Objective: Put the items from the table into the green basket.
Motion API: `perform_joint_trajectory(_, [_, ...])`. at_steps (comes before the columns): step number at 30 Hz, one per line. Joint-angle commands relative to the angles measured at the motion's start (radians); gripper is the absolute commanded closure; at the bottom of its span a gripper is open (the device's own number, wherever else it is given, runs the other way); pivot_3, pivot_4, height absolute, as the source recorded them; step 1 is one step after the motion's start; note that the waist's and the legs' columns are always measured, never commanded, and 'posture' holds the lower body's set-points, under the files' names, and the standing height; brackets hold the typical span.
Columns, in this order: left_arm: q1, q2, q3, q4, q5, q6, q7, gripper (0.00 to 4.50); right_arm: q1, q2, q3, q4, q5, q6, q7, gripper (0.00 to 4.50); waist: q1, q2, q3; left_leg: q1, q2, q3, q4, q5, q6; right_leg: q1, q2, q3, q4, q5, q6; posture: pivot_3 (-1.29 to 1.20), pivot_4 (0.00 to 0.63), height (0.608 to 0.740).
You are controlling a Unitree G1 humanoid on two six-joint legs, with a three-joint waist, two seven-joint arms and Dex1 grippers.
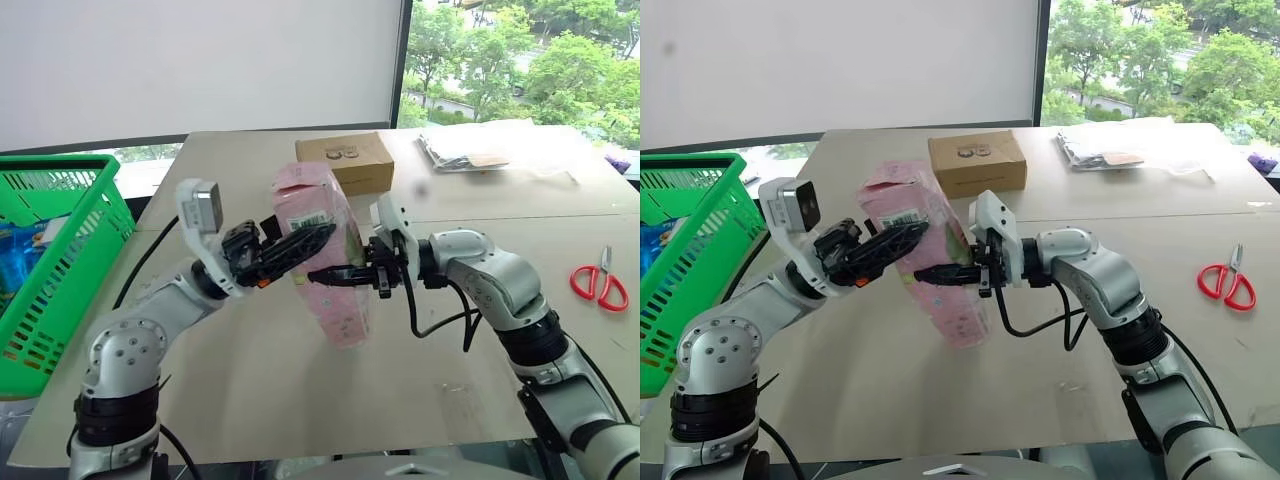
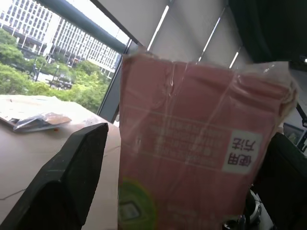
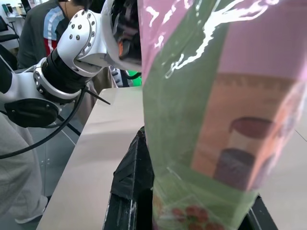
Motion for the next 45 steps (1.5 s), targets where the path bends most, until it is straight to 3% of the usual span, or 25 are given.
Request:
perform_joint_trajectory(1, [-0.013, 0.004, -0.009, -0.010, 0.023, -0.005, -0.014, 0.02, -0.043, 0.017, -0.010, -0.022, 0.011, -0.022, 0.006, 4.18, 0.000, 0.000, 0.000, 0.000, 0.000, 0.000, 0.000, 0.000, 0.000, 0.000, 0.000, 0.000, 0.000, 0.000, 0.000, 0.11, 0.000, 0.740])
perform_joint_trajectory(4, [-0.019, -0.001, -0.010, 0.001, 0.029, -0.009, -0.020, 0.89, -0.043, 0.016, -0.014, -0.023, 0.013, -0.013, 0.004, 4.18, 0.000, 0.000, 0.000, 0.000, 0.000, 0.000, 0.000, 0.000, 0.000, 0.000, 0.000, 0.000, 0.000, 0.000, 0.000, 0.11, 0.000, 0.740])
perform_joint_trajectory(10, [-0.012, -0.006, -0.007, 0.004, 0.044, -0.013, -0.035, 3.63, -0.039, 0.019, -0.027, -0.029, 0.034, 0.037, -0.018, 4.18, 0.000, 0.000, 0.000, 0.000, 0.000, 0.000, 0.000, 0.000, 0.000, 0.000, 0.000, 0.000, 0.000, 0.000, 0.000, 0.11, 0.000, 0.740])
perform_joint_trajectory(12, [-0.008, -0.010, -0.007, 0.004, 0.054, -0.017, -0.036, 4.17, -0.048, 0.024, -0.038, -0.022, 0.055, 0.065, -0.025, 4.18, 0.000, 0.000, 0.000, 0.000, 0.000, 0.000, 0.000, 0.000, 0.000, 0.000, 0.000, 0.000, 0.000, 0.000, 0.000, 0.12, 0.000, 0.740])
perform_joint_trajectory(13, [-0.008, -0.014, -0.007, 0.005, 0.061, -0.021, -0.034, 4.26, -0.053, 0.024, -0.044, -0.019, 0.064, 0.076, -0.025, 3.15, 0.000, 0.000, 0.000, 0.000, 0.000, 0.000, 0.000, 0.000, 0.000, 0.000, 0.000, 0.000, 0.001, 0.000, 0.000, 0.12, 0.000, 0.740])
perform_joint_trajectory(20, [-0.061, -0.021, 0.039, 0.009, 0.082, -0.045, 0.009, 4.26, -0.041, -0.025, -0.051, -0.009, 0.032, 0.080, -0.045, 0.05, 0.002, 0.000, 0.000, 0.000, 0.000, 0.000, 0.001, 0.000, 0.000, 0.000, 0.000, 0.000, 0.001, 0.000, 0.000, 0.12, 0.000, 0.740])
perform_joint_trajectory(24, [-0.139, 0.064, 0.149, 0.014, 0.037, -0.039, 0.064, 4.26, -0.013, -0.125, -0.094, 0.021, 0.031, 0.052, 0.000, 0.05, 0.004, -0.002, 0.000, -0.001, -0.001, -0.002, 0.002, 0.000, 0.000, 0.000, -0.001, -0.002, 0.001, 0.000, 0.000, 0.13, 0.000, 0.740])
perform_joint_trajectory(27, [-0.200, 0.164, 0.194, 0.036, 0.134, -0.068, 0.071, 4.26, -0.019, -0.154, -0.153, 0.047, 0.033, 0.002, 0.005, 0.05, -0.003, -0.001, 0.000, 0.000, -0.001, 0.001, 0.001, 0.000, 0.000, 0.000, -0.001, -0.001, 0.001, 0.000, 0.000, 0.13, 0.000, 0.740])
perform_joint_trajectory(34, [-0.459, 0.343, 0.140, 0.222, 0.580, -0.290, 0.124, 4.26, -0.074, -0.178, -0.220, -0.006, 0.063, -0.055, 0.024, 0.05, 0.000, -0.003, 0.002, 0.000, -0.001, -0.001, 0.001, 0.001, -0.001, 0.000, 0.005, -0.002, 0.002, 0.000, 0.000, 0.13, 0.000, 0.740])
perform_joint_trajectory(37, [-0.546, 0.497, 0.089, 0.394, 0.836, -0.383, 0.172, 4.26, -0.126, -0.137, -0.265, -0.045, 0.156, 0.000, -0.012, 0.05, -0.004, -0.004, 0.003, 0.001, -0.001, 0.002, 0.000, 0.000, -0.001, 0.000, 0.005, -0.001, 0.002, 0.000, 0.000, 0.13, 0.000, 0.740])
perform_joint_trajectory(40, [-0.620, 0.714, -0.054, 0.517, 1.169, -0.503, 0.220, 4.26, -0.152, -0.108, -0.289, -0.067, 0.220, 0.039, -0.038, 0.05, -0.017, -0.006, 0.004, 0.001, -0.001, 0.001, -0.001, 0.000, -0.001, -0.002, 0.006, -0.001, 0.003, 0.000, 0.000, 0.13, 0.000, 0.740])
perform_joint_trajectory(45, [-0.689, 0.847, -0.168, 0.617, 1.436, -0.565, 0.249, 4.26, -0.163, -0.092, -0.288, -0.061, 0.245, 0.047, -0.052, 0.05, -0.008, -0.008, 0.006, -0.002, -0.001, -0.001, -0.003, 0.000, 0.000, -0.002, 0.003, -0.005, -0.001, 0.000, 0.001, 0.16, 0.000, 0.740])
